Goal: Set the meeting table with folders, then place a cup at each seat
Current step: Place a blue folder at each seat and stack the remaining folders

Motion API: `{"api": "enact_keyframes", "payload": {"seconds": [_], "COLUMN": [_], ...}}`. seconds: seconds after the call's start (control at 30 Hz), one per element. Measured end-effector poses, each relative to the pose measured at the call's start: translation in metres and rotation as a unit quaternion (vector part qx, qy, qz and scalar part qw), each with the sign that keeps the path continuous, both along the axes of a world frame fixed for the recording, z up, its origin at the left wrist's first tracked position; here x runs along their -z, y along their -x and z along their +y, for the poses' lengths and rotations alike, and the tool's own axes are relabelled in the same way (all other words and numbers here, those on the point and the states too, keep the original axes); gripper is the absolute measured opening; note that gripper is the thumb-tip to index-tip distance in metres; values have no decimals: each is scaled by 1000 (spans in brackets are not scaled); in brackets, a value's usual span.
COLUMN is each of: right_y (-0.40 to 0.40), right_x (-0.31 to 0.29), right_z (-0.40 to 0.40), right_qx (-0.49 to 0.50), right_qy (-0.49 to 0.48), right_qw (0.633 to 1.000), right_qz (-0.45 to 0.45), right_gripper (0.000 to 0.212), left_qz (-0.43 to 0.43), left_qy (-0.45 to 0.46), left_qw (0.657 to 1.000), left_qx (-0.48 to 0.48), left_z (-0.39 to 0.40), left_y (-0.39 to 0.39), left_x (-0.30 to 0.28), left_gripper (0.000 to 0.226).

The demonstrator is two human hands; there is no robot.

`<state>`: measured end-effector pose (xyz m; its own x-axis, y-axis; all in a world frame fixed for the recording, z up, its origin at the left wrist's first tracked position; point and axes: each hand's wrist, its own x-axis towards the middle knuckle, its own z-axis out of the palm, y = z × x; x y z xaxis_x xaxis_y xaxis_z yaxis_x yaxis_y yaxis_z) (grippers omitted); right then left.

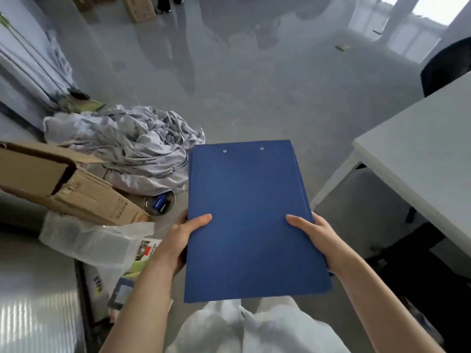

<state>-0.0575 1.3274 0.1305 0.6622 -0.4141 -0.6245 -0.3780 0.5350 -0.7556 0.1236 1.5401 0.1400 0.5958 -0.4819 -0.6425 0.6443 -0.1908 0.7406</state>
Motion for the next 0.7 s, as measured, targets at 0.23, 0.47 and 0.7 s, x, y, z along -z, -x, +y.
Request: {"api": "enact_keyframes", "payload": {"seconds": [0.23,0.47,0.7], "right_y": [-40,-70,-100], "right_x": [5,17,9], "right_z": [-57,-172,-293], "right_qx": [109,166,188], "right_qy": [-4,-2,1], "right_qw": [994,986,982], "right_qz": [10,31,26], "right_gripper": [32,31,34], "left_qz": [20,23,17], "left_qy": [4,12,15], "left_qw": [995,985,978], "left_qx": [102,168,210], "left_z": [-100,-248,-385], "left_y": [-82,-132,-175], "left_x": [11,28,23], "left_gripper": [43,55,51]}}
